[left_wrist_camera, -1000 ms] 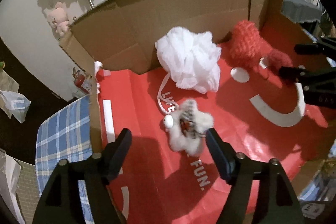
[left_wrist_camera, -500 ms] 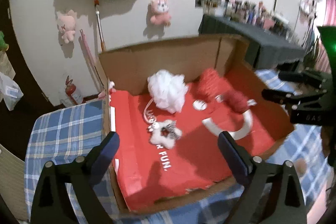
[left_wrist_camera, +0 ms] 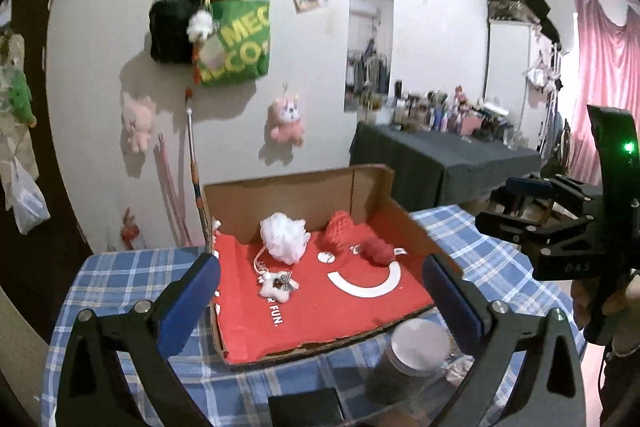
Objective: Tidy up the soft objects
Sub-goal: 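Withdraw both tools from the box back toward the table, then move both tools down toward the remaining soft items on the table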
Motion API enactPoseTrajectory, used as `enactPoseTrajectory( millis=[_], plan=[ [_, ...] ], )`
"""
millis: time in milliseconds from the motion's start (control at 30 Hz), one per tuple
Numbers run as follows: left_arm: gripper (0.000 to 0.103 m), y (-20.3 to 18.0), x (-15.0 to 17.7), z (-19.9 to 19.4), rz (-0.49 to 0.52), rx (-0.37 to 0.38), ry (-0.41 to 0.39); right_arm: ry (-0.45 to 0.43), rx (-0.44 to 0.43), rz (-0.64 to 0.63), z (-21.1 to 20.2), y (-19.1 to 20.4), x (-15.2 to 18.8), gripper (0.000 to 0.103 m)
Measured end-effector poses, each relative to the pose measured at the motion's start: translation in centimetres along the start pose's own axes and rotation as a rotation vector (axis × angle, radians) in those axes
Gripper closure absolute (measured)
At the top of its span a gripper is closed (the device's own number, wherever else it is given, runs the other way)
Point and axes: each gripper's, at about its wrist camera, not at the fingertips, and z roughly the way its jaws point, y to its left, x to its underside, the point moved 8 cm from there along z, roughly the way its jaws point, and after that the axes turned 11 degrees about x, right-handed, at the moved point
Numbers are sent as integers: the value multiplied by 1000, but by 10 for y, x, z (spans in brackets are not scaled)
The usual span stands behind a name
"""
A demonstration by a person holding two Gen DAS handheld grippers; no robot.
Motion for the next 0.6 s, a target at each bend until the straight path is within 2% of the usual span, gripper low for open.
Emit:
enactPoseTrajectory(
  millis=[133,267,467,600],
  plan=[
    [0,-17,10,-30,37,-38,-77,-64,10,5,-35,7,14,11],
    [0,-34,28,-59,39,-56,-144,-118,13,36,-65,13,35,6],
    [0,-58,62,-81,44,-55,-180,-161,43,63,-93,18,73,6],
    [0,-67,90,-85,31,-60,-181,-143,66,95,-91,20,105,6]
  ],
)
